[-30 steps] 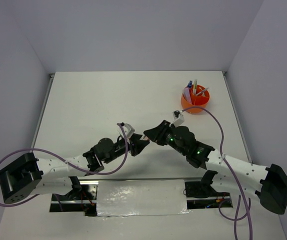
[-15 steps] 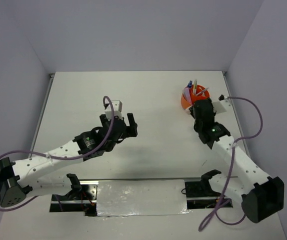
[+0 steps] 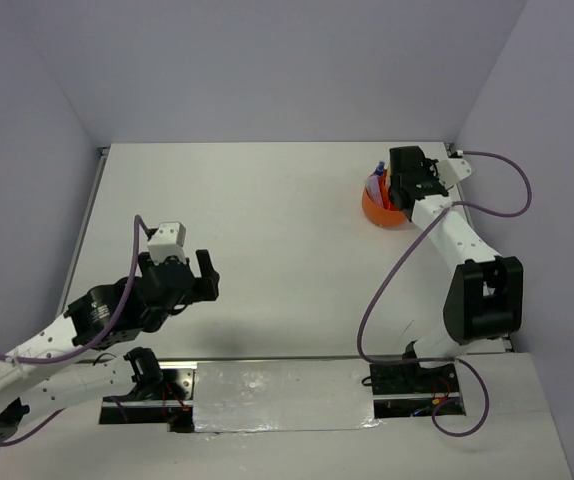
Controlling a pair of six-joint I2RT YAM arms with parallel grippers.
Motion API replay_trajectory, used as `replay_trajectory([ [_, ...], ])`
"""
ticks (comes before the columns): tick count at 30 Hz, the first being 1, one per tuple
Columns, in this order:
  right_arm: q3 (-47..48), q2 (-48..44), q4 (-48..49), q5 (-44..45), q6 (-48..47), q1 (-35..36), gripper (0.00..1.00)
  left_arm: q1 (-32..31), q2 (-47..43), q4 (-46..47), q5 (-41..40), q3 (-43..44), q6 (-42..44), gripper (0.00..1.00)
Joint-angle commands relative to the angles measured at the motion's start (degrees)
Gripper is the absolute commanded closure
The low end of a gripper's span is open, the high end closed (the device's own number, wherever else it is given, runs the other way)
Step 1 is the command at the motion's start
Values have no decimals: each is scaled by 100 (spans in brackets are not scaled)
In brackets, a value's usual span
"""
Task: Sort the stationery into containers
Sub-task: Place the stapler in the storage box.
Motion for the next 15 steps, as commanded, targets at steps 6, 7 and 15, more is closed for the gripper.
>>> replay_trajectory([
  [6, 437, 613, 406, 164, 12, -146, 100, -45, -615, 323, 544, -184, 812, 1],
  [7, 437, 649, 450, 146, -22, -155, 100, -45, -668, 314, 545, -184, 821, 1],
  [15, 174, 921, 977, -205, -119, -243, 100, -45, -994, 454, 659, -272, 900, 1],
])
